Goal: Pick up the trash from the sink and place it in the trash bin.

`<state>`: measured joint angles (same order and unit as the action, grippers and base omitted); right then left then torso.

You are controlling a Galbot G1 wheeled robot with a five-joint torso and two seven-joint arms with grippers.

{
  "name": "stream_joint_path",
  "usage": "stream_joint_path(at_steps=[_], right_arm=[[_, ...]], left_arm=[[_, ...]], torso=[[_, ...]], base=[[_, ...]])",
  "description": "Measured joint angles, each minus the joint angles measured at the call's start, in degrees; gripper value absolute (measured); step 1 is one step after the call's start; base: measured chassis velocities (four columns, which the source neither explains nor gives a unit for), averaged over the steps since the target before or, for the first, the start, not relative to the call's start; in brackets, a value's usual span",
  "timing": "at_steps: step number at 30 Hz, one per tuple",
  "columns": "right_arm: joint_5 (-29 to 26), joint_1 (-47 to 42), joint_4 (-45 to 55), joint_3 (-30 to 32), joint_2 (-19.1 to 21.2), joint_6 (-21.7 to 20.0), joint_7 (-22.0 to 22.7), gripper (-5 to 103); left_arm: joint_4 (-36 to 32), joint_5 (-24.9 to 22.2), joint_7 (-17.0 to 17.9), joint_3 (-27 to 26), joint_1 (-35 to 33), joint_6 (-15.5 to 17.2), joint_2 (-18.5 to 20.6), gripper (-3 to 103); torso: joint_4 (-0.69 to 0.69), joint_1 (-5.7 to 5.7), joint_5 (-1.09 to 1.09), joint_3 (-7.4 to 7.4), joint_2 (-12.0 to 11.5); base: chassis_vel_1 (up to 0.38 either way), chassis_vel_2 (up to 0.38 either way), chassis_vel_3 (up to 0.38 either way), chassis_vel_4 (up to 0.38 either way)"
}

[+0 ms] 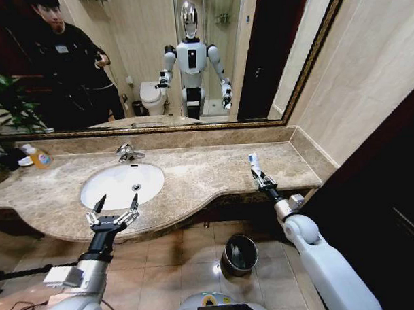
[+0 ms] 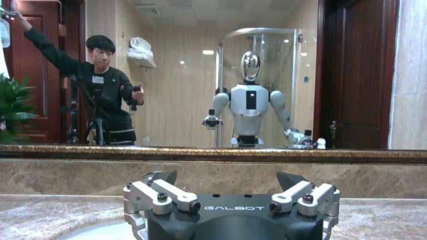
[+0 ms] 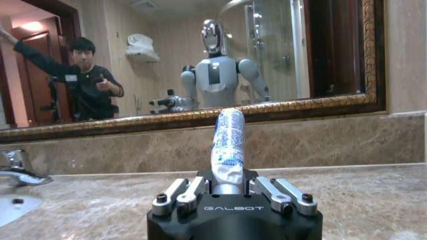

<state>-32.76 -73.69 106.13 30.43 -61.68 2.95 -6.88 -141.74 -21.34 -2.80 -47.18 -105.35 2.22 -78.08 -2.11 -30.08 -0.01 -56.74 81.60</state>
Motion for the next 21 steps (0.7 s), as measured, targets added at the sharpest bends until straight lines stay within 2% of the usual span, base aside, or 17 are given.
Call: stream_joint_path(at_steps=[11,17,21], right_arm=[[-2.83,-10.24,0.13,3.80,-0.23,8.07,-5.17,25],[-2.35,-13.17,-4.03,3.29,-1.34,14.05,-7.31,25],[-2.31,-14.34,-6.37,2.00,-1.58,15.59,-7.33,25]], left_arm=[[0.00,0.00,0.00,0.00,0.00,0.00,0.00,100],[0.00,0.00,0.00,0.00,0.00,0.00,0.00,100],[0.00,0.00,0.00,0.00,0.00,0.00,0.00,100]], torso=[[0.00,0.00,0.00,0.00,0.00],[0.00,0.00,0.02,0.00,0.00],[0.00,0.00,0.01,0.00,0.00]], base=[[0.000,0.000,0.000,0.000],[0.000,0.000,0.000,0.000],[0.000,0.000,0.000,0.000]])
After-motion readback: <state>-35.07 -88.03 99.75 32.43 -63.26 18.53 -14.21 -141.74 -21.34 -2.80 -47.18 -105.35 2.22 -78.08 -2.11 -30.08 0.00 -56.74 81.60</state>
